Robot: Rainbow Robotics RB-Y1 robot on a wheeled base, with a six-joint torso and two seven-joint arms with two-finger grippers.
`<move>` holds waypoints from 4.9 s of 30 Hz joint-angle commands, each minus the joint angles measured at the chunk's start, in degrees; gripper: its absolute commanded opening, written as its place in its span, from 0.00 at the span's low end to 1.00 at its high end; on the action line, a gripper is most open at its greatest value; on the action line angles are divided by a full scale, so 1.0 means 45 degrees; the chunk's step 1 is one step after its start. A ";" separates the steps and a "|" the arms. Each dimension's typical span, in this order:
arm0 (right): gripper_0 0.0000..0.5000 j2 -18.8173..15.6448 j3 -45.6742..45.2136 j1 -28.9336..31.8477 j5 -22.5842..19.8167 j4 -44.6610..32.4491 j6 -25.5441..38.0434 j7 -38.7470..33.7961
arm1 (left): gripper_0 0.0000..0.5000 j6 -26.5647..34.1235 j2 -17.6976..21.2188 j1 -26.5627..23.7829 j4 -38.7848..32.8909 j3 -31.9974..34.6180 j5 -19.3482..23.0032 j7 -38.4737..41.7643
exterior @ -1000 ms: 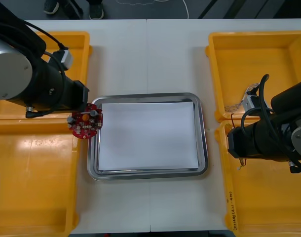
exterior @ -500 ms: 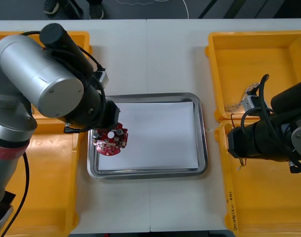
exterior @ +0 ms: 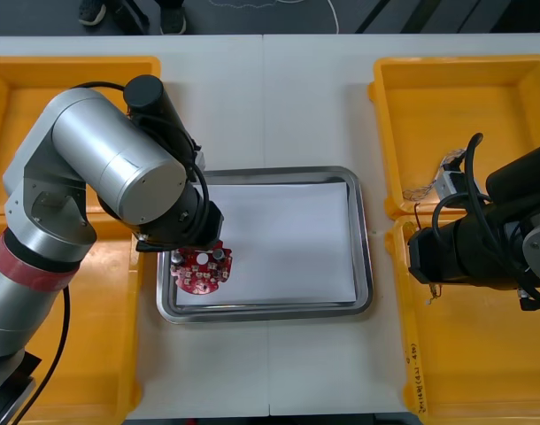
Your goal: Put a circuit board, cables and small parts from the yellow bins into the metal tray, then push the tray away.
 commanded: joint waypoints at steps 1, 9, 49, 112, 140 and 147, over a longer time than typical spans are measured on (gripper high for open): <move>0.00 0.0006 -0.0382 -0.0287 -0.0047 -0.0128 0.0055 0.0540 | 0.00 0.0079 -0.0336 -0.0025 -0.0175 -0.0171 -0.0324 -0.0168; 0.00 0.0006 -0.0382 -0.0247 0.0031 -0.0128 0.0055 0.0579 | 0.00 -0.0557 -0.0571 0.0503 -0.0175 -0.0171 -0.0753 -0.0637; 0.00 0.0065 -0.0363 -0.0169 0.0070 0.0009 0.0055 0.0813 | 0.00 -0.2256 -0.1176 0.1987 -0.0077 -0.0933 -0.2687 -0.1867; 0.00 0.0514 0.2606 -0.2630 0.0441 0.0048 0.0055 0.2395 | 1.00 0.0079 0.1597 -0.1392 -0.0956 0.4907 0.0829 -0.1477; 0.00 0.1745 0.5809 -0.4505 0.2863 0.1415 -0.0385 1.1497 | 1.00 0.0029 0.4214 -0.3638 0.6231 0.6235 0.1512 -0.6887; 0.00 0.2487 0.6004 -0.5150 0.2824 0.2977 -0.0717 1.3313 | 1.00 -0.0869 0.4234 -0.3658 0.7618 0.6235 0.1239 -0.9348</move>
